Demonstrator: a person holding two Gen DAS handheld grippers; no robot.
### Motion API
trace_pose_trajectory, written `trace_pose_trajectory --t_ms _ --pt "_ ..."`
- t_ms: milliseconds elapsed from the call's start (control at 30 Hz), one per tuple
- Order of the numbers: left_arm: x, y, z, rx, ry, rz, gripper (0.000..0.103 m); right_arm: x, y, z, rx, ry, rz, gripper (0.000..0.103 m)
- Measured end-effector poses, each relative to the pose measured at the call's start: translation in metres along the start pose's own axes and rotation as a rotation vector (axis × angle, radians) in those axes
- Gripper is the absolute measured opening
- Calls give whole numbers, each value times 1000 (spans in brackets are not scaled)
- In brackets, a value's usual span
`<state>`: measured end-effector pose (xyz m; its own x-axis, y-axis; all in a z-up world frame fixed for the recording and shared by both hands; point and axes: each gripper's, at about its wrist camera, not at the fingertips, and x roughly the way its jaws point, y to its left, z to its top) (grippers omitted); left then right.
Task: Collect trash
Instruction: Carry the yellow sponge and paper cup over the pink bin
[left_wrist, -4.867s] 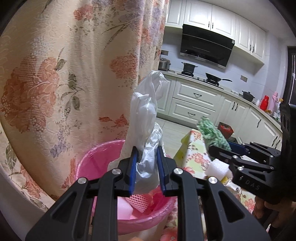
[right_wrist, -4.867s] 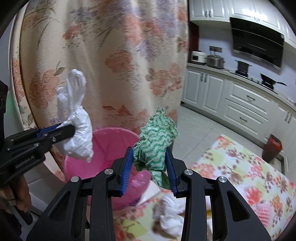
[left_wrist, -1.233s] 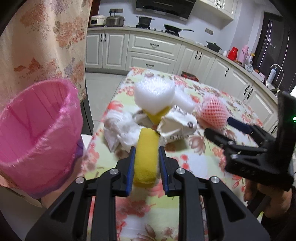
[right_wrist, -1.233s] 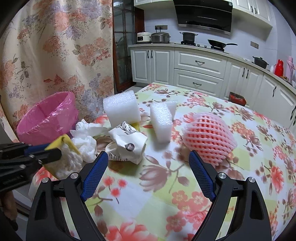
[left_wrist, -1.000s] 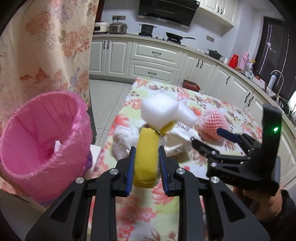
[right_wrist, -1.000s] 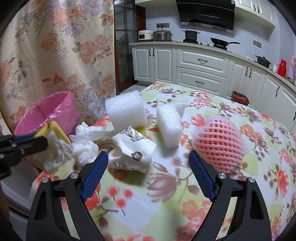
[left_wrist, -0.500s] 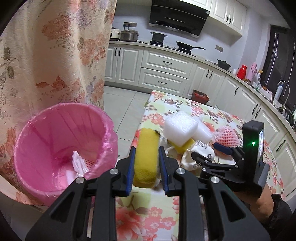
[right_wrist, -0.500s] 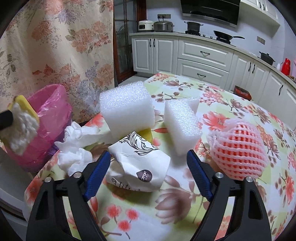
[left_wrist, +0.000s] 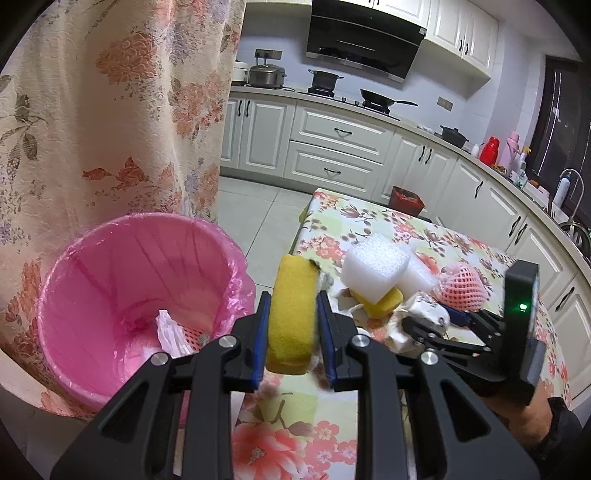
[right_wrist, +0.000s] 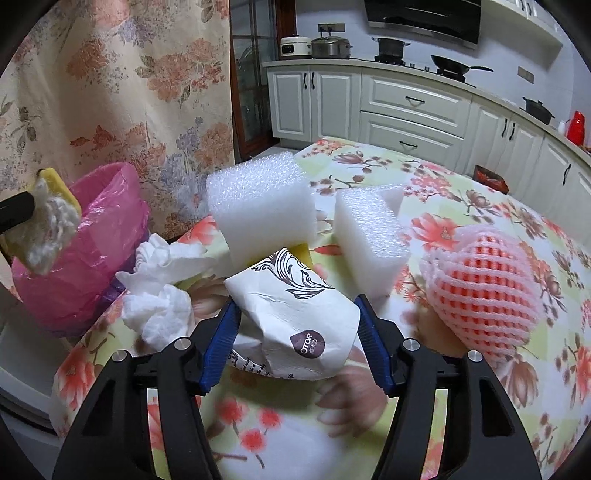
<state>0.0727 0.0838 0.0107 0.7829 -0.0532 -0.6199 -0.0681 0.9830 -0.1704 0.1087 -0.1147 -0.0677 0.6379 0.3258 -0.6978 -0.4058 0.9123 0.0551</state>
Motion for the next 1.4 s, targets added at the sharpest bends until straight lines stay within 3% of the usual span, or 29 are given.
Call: trace_pose_trajectory --t_ms 233,567,833,1400 --pt "-9 9 7 -12 -31 20 24 -35 2 12 0 -62 3 60" --pt "-33 41 23 -39 -97 81 24 -65 33 58 -63 -157 63 60" --pt "-46 63 30 -57 -129 124 24 -69 78 94 -133 -198 133 60" --pt "-58 95 32 -106 -149 187 24 -42 159 132 -236 -169 284 60"
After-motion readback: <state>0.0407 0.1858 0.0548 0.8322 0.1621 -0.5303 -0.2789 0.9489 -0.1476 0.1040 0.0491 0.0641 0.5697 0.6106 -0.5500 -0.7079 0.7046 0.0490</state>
